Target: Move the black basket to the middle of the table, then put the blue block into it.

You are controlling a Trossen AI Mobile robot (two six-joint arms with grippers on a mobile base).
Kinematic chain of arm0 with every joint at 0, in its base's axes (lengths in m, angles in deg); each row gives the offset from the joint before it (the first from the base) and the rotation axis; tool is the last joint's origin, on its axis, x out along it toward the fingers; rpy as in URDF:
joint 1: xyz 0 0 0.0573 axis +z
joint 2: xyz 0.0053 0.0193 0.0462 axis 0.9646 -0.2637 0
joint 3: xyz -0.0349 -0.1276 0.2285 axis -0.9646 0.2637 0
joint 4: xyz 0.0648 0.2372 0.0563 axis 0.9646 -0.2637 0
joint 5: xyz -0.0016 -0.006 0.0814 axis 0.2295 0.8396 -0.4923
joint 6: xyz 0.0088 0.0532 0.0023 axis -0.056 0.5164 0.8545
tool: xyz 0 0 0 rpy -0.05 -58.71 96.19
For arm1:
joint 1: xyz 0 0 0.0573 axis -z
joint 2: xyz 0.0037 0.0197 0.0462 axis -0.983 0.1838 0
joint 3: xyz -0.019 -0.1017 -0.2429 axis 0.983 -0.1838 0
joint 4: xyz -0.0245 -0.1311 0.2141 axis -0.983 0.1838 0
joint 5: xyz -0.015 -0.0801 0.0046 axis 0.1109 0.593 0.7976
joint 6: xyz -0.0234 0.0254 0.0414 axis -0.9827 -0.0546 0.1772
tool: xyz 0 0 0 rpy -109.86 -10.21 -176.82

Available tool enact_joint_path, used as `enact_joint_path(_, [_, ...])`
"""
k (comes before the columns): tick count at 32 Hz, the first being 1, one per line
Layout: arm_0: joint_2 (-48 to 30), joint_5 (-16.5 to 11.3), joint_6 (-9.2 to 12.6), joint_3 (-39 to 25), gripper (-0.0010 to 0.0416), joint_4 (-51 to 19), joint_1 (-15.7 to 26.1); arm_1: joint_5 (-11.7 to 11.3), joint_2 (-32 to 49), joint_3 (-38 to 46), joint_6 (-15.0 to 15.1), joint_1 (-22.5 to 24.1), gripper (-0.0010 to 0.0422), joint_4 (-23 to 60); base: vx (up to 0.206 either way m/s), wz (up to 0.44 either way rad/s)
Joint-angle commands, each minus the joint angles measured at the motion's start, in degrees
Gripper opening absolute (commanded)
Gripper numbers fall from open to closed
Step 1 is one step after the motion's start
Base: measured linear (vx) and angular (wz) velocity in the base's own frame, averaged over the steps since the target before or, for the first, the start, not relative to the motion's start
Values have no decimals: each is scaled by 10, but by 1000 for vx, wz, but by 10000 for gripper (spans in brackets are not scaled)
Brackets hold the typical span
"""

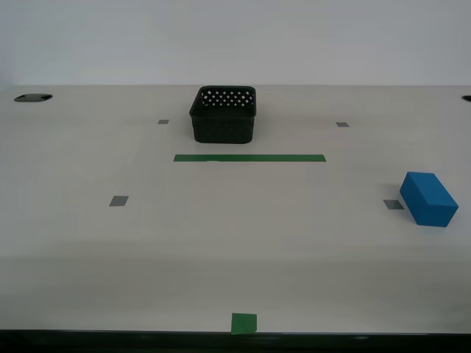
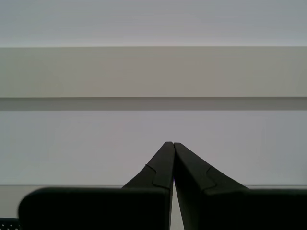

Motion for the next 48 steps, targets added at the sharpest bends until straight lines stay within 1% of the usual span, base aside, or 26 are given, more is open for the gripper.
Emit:
enact_joint_path(1, [0, 0, 1, 0, 1, 2, 0, 0, 0, 0, 1, 0, 0, -2, 0, 0])
enact_joint_path(43, [0, 0, 1, 0, 1, 2, 0, 0, 0, 0, 1, 0, 0, -2, 0, 0])
enact_joint_path(48, [-24, 0, 1, 0, 1, 1, 0, 0, 0, 0, 1, 0, 0, -2, 0, 0])
